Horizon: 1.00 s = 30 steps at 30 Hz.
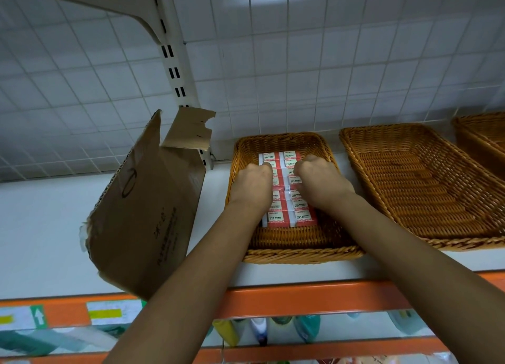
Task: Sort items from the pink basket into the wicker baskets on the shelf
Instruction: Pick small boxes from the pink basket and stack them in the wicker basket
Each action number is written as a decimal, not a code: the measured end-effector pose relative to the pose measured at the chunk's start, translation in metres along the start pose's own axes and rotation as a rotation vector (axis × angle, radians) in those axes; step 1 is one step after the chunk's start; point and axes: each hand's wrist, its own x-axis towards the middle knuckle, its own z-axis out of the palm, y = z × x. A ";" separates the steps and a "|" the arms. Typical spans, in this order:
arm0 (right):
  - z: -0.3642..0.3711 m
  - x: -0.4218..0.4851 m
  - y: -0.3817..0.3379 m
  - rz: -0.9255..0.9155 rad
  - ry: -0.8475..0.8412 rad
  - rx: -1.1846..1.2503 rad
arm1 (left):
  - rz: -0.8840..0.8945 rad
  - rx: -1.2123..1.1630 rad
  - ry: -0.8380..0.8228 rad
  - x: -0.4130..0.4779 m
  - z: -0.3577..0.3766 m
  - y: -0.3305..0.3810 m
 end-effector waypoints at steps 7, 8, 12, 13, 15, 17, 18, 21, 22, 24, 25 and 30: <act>0.001 0.002 0.001 -0.002 0.000 -0.005 | 0.007 0.020 -0.017 -0.001 -0.001 0.000; 0.001 0.002 0.001 -0.002 0.001 -0.002 | 0.008 0.024 -0.019 -0.001 -0.001 0.000; -0.001 0.001 0.001 -0.005 0.003 0.005 | 0.025 0.039 -0.010 -0.001 -0.002 0.002; -0.001 0.001 0.001 -0.006 0.002 0.006 | 0.025 0.044 -0.011 -0.001 -0.003 0.002; -0.002 0.001 0.000 -0.007 0.000 0.005 | 0.023 0.065 -0.018 0.000 -0.004 0.003; -0.002 0.002 -0.001 -0.008 -0.019 0.007 | 0.019 0.100 -0.023 0.001 -0.005 0.003; -0.004 0.002 -0.001 -0.008 -0.028 0.009 | 0.018 0.114 -0.023 0.001 -0.007 0.004; -0.013 -0.001 0.000 -0.028 0.000 0.018 | 0.052 0.140 0.003 0.003 -0.014 0.012; -0.017 -0.004 0.002 -0.042 0.030 0.020 | 0.073 0.147 0.024 0.004 -0.018 0.017; -0.026 -0.010 0.011 -0.058 0.089 0.008 | 0.125 0.158 0.068 0.004 -0.024 0.032; -0.032 -0.014 0.018 -0.056 0.112 0.002 | 0.154 0.161 0.088 0.004 -0.027 0.042; -0.065 -0.045 0.074 0.008 0.179 -0.024 | 0.296 0.146 0.153 0.002 -0.031 0.115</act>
